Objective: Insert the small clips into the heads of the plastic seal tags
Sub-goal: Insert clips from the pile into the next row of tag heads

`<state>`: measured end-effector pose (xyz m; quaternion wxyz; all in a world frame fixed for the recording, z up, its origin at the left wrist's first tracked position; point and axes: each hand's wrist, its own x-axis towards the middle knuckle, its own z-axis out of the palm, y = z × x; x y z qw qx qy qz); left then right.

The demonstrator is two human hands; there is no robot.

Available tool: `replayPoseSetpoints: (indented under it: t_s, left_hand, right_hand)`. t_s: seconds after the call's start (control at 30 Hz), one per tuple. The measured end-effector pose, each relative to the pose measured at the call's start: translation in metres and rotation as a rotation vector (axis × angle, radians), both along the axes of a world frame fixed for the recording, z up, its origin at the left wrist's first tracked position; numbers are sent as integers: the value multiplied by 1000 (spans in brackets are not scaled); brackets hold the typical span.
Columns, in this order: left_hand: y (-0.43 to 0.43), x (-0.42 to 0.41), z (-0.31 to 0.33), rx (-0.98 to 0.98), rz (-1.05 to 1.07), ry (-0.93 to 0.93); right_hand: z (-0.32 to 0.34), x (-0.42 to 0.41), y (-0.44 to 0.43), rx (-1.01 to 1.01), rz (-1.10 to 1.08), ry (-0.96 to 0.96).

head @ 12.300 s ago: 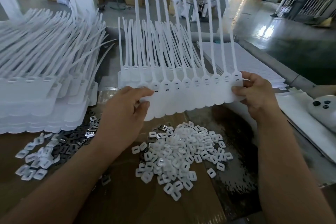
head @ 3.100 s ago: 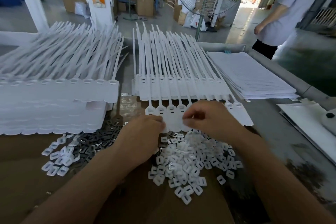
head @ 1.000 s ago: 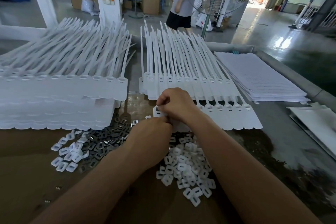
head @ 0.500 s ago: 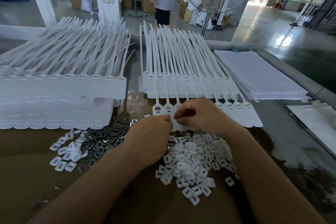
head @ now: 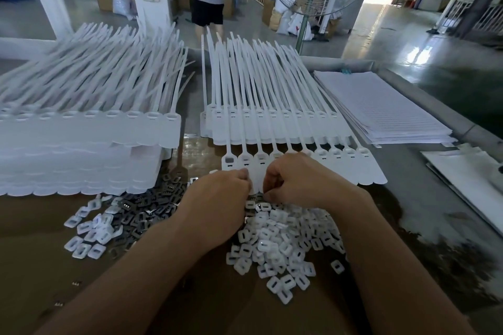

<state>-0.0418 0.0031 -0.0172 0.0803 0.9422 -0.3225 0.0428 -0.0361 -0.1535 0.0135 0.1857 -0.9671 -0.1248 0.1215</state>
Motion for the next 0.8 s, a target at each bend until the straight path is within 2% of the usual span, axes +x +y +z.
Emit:
replayPoseSetpoints:
  t_s: [0.13, 0.33, 0.53, 0.7, 0.8]
  left_hand:
    - [-1, -2, 0, -11, 1, -4]
    - [-1, -2, -1, -13, 1, 15]
    - [-1, -1, -2, -16, -5, -1]
    - [-2, 0, -1, 10, -15, -13]
    - [-3, 1, -1, 24, -11, -7]
  right_hand:
    - [1, -2, -4, 53, -3, 21]
    - [-1, 0, -7, 430, -181, -56]
    - [-6, 10, -3, 570, -274, -174]
    - [-10, 17, 4, 721, -290, -181]
    - [-12, 22, 7, 731, -298, -187]
